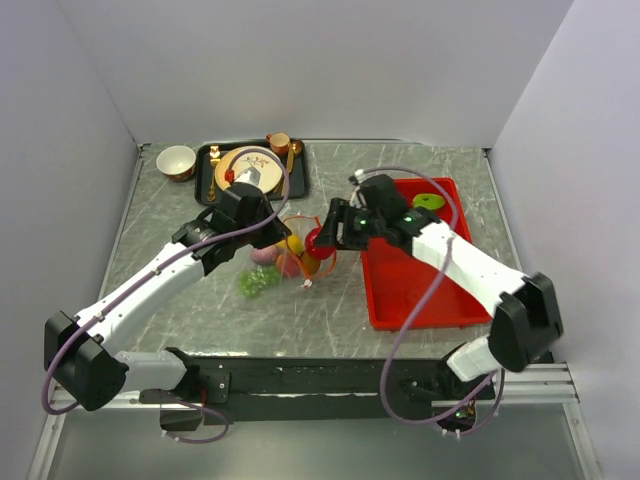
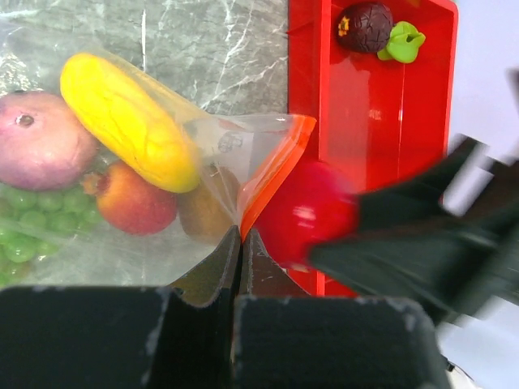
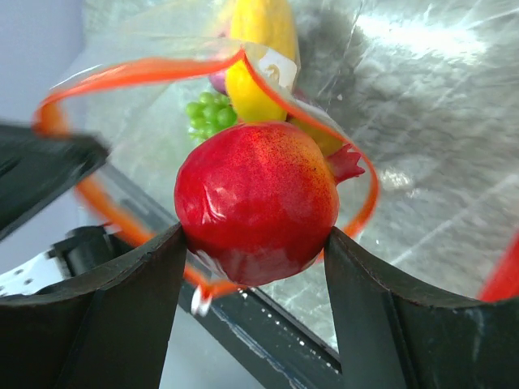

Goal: Place the food in the zip-top bag and seal the zipper
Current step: Place the fake fruit in the zipper food storage bag.

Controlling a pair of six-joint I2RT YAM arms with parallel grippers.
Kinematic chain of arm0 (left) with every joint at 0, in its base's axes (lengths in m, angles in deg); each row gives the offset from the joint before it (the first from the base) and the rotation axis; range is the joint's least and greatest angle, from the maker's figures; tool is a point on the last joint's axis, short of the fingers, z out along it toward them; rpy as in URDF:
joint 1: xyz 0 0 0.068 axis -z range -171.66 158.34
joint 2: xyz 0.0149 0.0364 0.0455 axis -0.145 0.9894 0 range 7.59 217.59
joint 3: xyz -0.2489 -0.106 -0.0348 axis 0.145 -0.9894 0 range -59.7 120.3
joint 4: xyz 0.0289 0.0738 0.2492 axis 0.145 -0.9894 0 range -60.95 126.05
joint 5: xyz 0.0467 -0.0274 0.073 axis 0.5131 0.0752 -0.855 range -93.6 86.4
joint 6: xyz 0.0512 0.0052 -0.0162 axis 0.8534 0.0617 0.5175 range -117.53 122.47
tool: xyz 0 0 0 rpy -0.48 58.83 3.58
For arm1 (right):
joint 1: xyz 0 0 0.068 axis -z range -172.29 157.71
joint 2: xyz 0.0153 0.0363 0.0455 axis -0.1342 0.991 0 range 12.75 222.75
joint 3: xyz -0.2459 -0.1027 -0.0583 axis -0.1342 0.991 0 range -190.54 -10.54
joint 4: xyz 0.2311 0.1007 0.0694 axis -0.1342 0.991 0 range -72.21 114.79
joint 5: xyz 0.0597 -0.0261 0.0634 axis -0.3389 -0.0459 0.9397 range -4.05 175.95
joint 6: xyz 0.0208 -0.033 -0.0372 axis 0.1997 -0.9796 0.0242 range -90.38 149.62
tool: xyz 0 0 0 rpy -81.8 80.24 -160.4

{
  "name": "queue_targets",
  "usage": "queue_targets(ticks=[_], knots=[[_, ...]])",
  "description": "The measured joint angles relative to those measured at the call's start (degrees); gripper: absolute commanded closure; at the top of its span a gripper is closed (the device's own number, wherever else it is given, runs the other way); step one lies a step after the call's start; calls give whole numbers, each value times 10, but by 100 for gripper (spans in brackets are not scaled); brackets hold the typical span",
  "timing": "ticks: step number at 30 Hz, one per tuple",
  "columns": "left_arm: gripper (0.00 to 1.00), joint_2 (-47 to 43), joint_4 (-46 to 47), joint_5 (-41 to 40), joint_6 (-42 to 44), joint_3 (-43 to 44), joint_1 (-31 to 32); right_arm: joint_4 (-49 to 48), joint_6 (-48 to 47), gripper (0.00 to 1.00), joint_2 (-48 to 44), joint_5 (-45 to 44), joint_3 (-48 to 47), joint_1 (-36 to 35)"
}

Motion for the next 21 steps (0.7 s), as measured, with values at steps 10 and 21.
queue_targets(ticks=[10, 21], knots=[[99, -1, -2, -9, 0, 0, 2, -5, -5, 46, 95, 1, -59, -68], [99, -59, -19, -72, -5, -1, 2, -12, -33, 0, 94, 20, -59, -74]])
